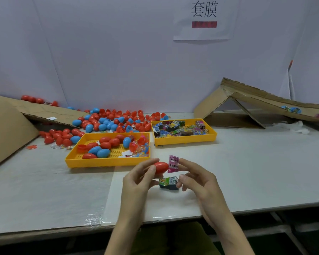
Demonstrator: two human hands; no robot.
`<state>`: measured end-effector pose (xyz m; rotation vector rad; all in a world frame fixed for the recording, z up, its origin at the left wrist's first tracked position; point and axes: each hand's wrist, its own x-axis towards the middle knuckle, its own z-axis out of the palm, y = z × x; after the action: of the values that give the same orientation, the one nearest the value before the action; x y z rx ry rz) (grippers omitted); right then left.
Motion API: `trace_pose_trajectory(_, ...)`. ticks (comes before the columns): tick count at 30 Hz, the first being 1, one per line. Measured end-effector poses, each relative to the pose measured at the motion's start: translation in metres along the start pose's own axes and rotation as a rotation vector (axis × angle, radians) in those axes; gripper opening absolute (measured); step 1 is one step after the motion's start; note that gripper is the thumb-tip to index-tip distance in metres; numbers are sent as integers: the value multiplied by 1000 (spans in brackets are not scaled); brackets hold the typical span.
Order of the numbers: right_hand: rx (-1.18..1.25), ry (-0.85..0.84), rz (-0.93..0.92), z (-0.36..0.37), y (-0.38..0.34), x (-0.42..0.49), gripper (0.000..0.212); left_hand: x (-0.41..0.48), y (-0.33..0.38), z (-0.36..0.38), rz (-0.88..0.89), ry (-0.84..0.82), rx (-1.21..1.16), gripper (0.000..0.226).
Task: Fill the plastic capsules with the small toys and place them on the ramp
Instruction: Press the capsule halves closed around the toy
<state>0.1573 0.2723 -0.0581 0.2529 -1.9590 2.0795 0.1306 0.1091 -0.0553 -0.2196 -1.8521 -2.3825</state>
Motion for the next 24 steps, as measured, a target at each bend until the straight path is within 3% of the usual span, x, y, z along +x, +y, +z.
trace_pose_trajectory(6, 21, -11, 14, -2, -1, -1, 33, -1, -1, -4, -18, -1, -91, 28)
trace_pose_trajectory(19, 51, -40, 9, -3, 0, -2, 34, -1, -4, -2, -15, -17, 45, 29)
trace_pose_trajectory(24, 35, -53, 11, -2, -1, -3, 23, -1, -6, -2, -13, -40, 83, 33)
